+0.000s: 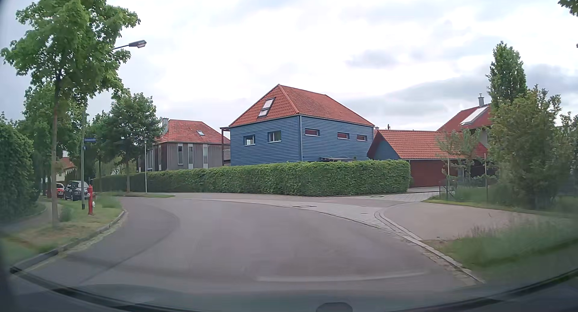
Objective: Follow the waypoints while adhering to traffic rules and regulations
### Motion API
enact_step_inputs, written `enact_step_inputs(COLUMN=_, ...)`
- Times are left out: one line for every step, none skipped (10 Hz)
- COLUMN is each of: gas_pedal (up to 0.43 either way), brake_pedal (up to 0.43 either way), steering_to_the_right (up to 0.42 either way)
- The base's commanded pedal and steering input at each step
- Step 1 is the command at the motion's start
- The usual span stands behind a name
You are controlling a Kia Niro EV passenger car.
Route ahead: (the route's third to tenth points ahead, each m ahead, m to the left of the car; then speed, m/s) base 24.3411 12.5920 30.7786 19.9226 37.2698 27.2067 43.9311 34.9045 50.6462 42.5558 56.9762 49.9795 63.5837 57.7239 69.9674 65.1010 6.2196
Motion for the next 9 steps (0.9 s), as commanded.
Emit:
enact_step_inputs(gas_pedal=0.059, brake_pedal=0.000, steering_to_the_right=-0.030)
enact_step_inputs(gas_pedal=0.059, brake_pedal=0.000, steering_to_the_right=-0.038)
enact_step_inputs(gas_pedal=0.047, brake_pedal=0.000, steering_to_the_right=-0.043)
enact_step_inputs(gas_pedal=0.039, brake_pedal=0.000, steering_to_the_right=-0.046)
enact_step_inputs(gas_pedal=0.020, brake_pedal=0.000, steering_to_the_right=-0.051)
enact_step_inputs(gas_pedal=0.020, brake_pedal=0.000, steering_to_the_right=-0.059)
enact_step_inputs(gas_pedal=0.020, brake_pedal=0.000, steering_to_the_right=-0.065)
enact_step_inputs(gas_pedal=0.020, brake_pedal=0.000, steering_to_the_right=-0.075)
enact_step_inputs(gas_pedal=0.020, brake_pedal=0.000, steering_to_the_right=-0.082)
